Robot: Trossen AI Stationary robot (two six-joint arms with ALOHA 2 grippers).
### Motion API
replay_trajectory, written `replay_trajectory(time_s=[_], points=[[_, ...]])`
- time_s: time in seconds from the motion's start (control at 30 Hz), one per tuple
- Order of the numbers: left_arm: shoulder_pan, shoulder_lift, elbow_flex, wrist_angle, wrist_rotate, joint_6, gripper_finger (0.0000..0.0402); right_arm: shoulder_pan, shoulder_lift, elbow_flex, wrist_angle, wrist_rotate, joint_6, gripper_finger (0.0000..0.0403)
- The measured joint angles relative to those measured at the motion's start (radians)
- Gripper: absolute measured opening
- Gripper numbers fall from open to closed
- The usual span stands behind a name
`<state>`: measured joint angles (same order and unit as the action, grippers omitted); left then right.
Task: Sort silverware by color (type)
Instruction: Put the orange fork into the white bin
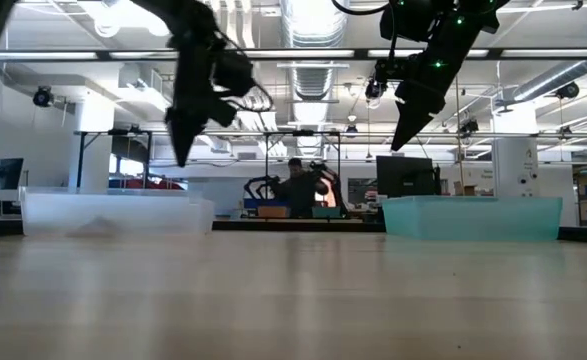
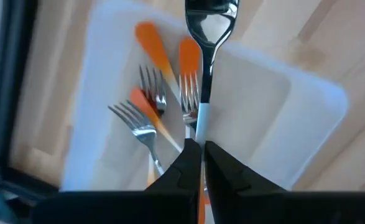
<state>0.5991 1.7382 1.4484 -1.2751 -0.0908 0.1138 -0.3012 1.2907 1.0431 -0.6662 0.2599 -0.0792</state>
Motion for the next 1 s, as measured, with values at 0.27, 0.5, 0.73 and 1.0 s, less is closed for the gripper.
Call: replay_trajectory(time_s=[0.27, 0.5, 0.73, 1.0], points=[[0.046, -0.235, -0.397, 0.185, 0.010, -0.023, 0.0000, 0.000, 0.000, 0.000, 0.000, 0.000, 0.000, 0.0093], [0.049, -0.309, -0.541, 0.274, 0.007, -0.099, 0.0005, 0.000, 0.000, 0.000, 0.000, 0.000, 0.000, 0.0093], [0.049, -0.316, -0.520, 0.297, 0.005, -0.102, 0.0059, 0.000, 0.000, 0.000, 0.000, 0.000, 0.000, 0.0093], [0.000, -0.319, -0.394, 0.235, 0.325, -0.382, 0.0088, 0.000, 0.000, 0.000, 0.000, 0.000, 0.000, 0.0093]])
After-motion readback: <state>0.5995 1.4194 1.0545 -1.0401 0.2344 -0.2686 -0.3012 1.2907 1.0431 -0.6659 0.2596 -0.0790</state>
